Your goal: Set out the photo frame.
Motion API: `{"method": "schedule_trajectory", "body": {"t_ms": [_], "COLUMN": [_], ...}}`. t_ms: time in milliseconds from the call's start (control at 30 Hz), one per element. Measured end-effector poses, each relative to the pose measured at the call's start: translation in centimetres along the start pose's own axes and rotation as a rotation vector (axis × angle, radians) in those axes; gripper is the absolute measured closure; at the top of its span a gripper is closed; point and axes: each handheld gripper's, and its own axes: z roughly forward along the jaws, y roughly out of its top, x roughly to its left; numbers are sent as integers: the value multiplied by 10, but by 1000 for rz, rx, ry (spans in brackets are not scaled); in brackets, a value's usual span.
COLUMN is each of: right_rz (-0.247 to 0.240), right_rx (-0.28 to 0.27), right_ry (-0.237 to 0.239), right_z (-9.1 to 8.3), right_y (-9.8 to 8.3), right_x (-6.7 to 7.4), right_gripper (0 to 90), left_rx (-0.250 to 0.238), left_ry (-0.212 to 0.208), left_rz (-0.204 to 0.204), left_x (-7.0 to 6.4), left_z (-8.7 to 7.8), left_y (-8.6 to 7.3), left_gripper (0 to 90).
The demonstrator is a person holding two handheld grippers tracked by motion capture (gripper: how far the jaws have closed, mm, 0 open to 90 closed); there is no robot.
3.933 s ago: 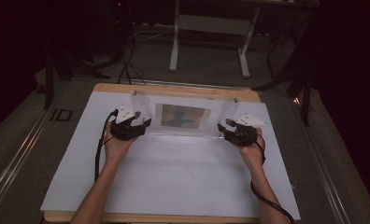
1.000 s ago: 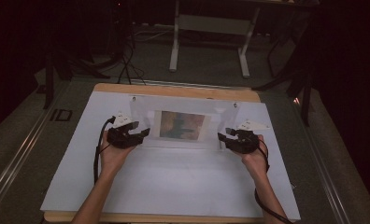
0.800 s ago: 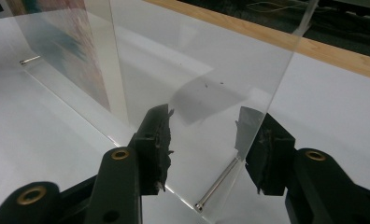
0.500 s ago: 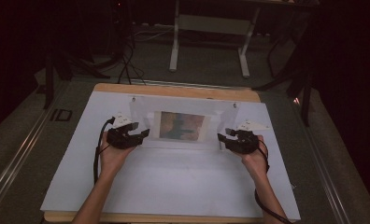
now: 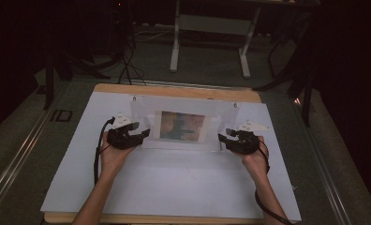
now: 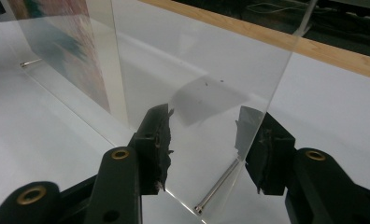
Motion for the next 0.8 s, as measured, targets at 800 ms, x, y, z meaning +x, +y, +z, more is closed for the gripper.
{"method": "schedule_trajectory", "body": {"t_ms": [800], "right_rz": [-3], "right_rx": [-6], "right_ry": [-4], "right_z": [4], "right_y": [-1], "right_x": [-3], "right_gripper": [518], "left_rx": [-9], "left_ry": [-13], "left_rz": [-8], "left_x": [5], "left_z": [4], "left_y": [-1], "left_gripper": [430]}}
